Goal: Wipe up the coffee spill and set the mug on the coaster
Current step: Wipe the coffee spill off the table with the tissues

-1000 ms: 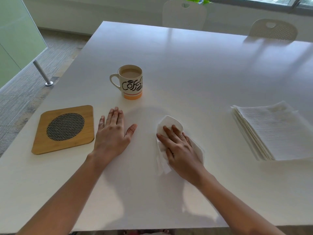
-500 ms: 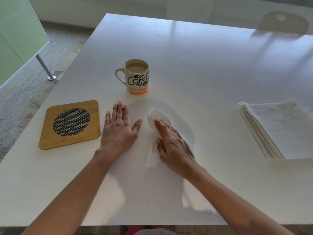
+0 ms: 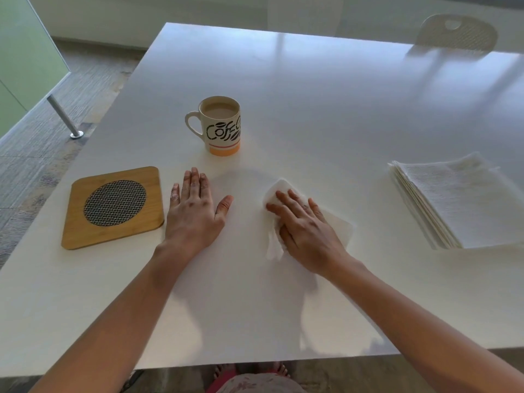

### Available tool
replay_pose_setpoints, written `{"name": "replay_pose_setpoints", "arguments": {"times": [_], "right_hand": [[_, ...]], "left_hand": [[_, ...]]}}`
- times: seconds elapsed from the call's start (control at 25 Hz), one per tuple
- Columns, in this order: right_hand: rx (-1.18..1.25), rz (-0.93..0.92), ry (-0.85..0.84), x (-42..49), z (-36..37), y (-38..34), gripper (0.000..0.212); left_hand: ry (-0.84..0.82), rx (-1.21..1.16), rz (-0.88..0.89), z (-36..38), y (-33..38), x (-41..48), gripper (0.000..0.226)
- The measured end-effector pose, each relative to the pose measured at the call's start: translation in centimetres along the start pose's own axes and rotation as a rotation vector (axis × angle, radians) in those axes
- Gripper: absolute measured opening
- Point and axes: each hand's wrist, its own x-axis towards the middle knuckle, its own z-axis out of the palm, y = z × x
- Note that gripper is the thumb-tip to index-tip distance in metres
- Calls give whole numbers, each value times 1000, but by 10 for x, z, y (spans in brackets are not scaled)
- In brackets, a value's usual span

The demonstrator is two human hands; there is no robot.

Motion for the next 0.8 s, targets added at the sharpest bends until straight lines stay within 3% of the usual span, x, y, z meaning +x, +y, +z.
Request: {"name": "replay_pose_setpoints", "arguments": {"times": [0.16,0.32,0.56,0.8], "right_hand": [[-4,255,63,-9,8,-7,54],[-2,368,80,-23,12,-22,59],[17,276,37,-28,17,-67,79],[108,172,53,12,26,-82,63]], "left_hand": [[-15,24,-43,-1,3,-1,83],[-54,41,-67,-3,4,0,83],[-52,35,-65,-2,4,1,81],[-29,7,-63,-3,5,0,71]]}}
